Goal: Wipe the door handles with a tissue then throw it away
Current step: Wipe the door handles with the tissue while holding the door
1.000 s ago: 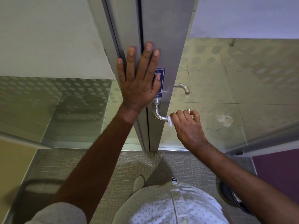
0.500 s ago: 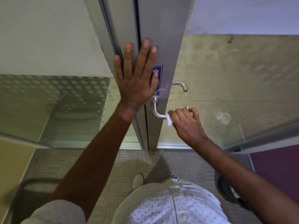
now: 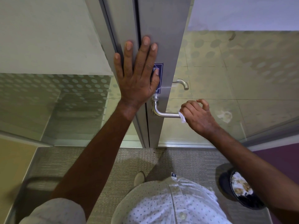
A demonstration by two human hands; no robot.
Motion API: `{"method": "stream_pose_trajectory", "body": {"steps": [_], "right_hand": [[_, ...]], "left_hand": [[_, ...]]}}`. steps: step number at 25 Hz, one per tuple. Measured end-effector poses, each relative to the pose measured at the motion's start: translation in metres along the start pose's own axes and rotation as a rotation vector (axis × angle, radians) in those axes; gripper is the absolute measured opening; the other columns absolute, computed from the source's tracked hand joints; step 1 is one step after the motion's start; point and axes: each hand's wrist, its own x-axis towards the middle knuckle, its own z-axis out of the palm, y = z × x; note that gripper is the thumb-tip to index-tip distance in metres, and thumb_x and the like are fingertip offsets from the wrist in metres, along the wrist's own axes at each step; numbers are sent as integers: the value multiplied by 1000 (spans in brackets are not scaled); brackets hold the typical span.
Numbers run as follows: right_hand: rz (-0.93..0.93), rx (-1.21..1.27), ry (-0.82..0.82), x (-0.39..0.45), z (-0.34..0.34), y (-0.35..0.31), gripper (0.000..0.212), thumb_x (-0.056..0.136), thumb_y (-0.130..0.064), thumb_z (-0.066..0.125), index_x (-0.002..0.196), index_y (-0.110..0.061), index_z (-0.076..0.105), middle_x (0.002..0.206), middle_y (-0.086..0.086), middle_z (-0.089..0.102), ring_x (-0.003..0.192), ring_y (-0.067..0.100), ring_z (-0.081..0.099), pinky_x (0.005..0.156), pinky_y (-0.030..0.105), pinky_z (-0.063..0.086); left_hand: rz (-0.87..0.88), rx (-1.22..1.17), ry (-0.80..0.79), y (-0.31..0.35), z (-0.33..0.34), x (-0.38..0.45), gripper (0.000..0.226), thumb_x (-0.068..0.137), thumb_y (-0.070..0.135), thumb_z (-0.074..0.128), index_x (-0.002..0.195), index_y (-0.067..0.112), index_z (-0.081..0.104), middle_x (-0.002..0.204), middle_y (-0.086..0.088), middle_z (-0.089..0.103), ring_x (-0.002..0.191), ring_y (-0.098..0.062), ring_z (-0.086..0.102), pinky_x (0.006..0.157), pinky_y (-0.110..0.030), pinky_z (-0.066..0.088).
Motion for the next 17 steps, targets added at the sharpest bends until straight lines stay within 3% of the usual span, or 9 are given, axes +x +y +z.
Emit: {"method": "stream_pose_trajectory", "body": {"steps": [2, 3, 5, 7, 9, 12, 15, 17], "right_hand": [[-71, 27, -55, 7, -6, 5, 5, 100, -15, 50, 100, -19, 54, 98, 3, 63, 91, 27, 62, 96, 44, 34], [-94, 60, -98, 12, -8, 8, 8, 100, -26, 56, 98, -18, 53, 94, 4, 61, 88, 28, 60, 94, 44, 36], [-144, 103, -198, 23, -15, 13, 33, 101, -51, 54, 95, -18, 55, 88, 3, 61, 82, 28, 58, 88, 43, 37], [-164, 119, -255, 35, -21, 13, 51, 103, -62, 37, 88, -19, 59, 82, 2, 63, 75, 26, 57, 81, 41, 35], [-147, 152, -245, 37, -22, 11, 54, 104, -61, 31, 86, -19, 60, 80, 1, 64, 73, 26, 57, 79, 40, 34], [-143, 201, -208, 23, -18, 14, 40, 105, -52, 36, 97, -20, 59, 93, 1, 64, 84, 27, 57, 88, 43, 37], [-176, 180, -215, 14, -16, 19, 21, 101, -28, 42, 109, -17, 59, 101, 3, 61, 90, 28, 55, 89, 44, 38], [-187, 161, -207, 16, -14, 19, 14, 98, -17, 45, 105, -16, 58, 96, 5, 60, 85, 29, 55, 84, 43, 38]], "left_hand": [[-3, -2, -5, 0, -1, 0, 75, 107, 45, 43, 168, 27, 3, 164, -2, 31, 163, -22, -15, 133, -49, -7], [-3, -2, -8, 0, -1, 1, 75, 107, 45, 43, 168, 27, 3, 164, -2, 30, 163, -22, -16, 133, -49, -7], [-4, 2, -15, 0, -1, 1, 75, 107, 45, 43, 168, 27, 2, 165, -3, 30, 163, -22, -16, 133, -48, -8], [-7, 4, -20, 0, -2, 0, 76, 107, 46, 43, 168, 27, 1, 165, -3, 30, 163, -22, -17, 133, -48, -8], [-5, 7, -17, 0, -2, 0, 76, 107, 45, 43, 168, 27, 2, 166, -2, 28, 163, -23, -16, 133, -49, -8], [0, 3, -9, -1, -2, 1, 75, 107, 45, 42, 168, 27, 3, 167, -1, 22, 163, -23, -15, 133, -49, -6], [-2, 6, -4, 0, -1, 1, 75, 107, 46, 43, 168, 27, 4, 168, 0, 19, 163, -23, -13, 133, -49, -5], [-3, 0, -8, 1, -1, 0, 75, 107, 46, 43, 168, 27, 4, 168, 0, 20, 163, -23, -13, 133, -50, -5]]}}
